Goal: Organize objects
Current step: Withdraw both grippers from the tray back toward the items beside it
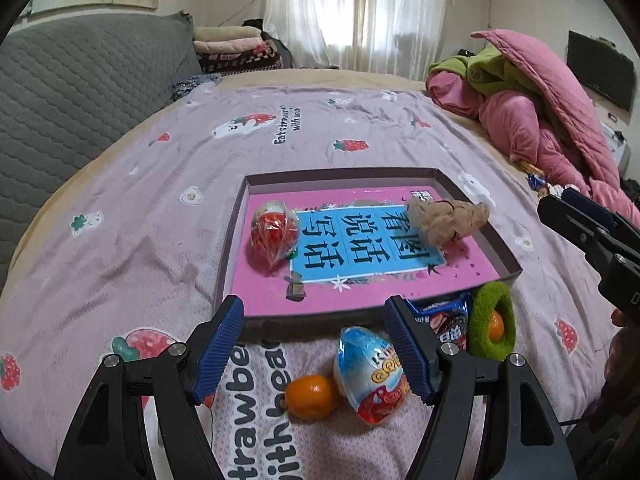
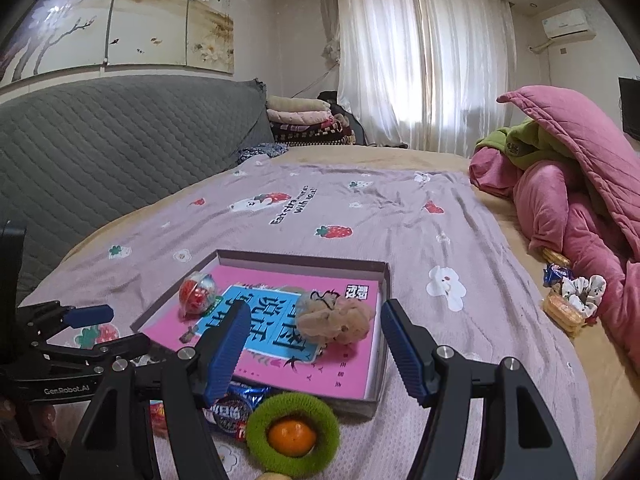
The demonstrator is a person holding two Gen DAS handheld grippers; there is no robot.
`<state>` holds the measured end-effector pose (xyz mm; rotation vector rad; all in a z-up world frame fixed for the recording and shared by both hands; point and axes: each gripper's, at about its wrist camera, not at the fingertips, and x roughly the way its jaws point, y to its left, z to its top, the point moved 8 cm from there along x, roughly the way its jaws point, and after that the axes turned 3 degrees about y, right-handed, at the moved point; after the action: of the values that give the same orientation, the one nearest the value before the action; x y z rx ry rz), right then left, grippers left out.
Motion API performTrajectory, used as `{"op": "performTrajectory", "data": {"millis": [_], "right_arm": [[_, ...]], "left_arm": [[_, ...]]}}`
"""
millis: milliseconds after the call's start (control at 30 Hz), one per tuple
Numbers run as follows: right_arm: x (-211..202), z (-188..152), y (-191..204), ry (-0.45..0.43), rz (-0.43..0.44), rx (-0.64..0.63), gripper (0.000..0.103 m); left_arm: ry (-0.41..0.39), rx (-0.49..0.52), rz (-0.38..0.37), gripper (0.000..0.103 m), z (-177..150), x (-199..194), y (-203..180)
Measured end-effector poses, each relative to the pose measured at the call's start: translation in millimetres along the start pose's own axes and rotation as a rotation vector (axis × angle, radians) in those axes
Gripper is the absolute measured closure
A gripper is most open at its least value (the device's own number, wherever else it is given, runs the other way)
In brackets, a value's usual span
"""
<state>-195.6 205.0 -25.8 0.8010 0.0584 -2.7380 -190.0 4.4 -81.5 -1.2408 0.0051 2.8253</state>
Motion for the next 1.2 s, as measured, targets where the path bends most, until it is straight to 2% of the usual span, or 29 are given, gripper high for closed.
{"op": "performTrajectory", "data": {"millis": [133,233,533,1200], "right_arm": [[-2,-11,3,0.014,0.002,-0.005,0.035],[-2,-18,5,0.023,0.001,-0.009,0.031],[-9,-41,10,0.053,0.008,-0.009,0.030],[-22,-75,8,0.107,-0.005,0.008,0.025]], "left_arm": [[0.020,-0.005,-0.003,0.029,-8,2,-2],[0.030,-0.003,-0.001,0.029,-14,2,-3],[0.060,0.015,-0.012,0.029,-33,-3,-14],[0.060,0.041,-0.014,0.029,-51,-24,-30]]}}
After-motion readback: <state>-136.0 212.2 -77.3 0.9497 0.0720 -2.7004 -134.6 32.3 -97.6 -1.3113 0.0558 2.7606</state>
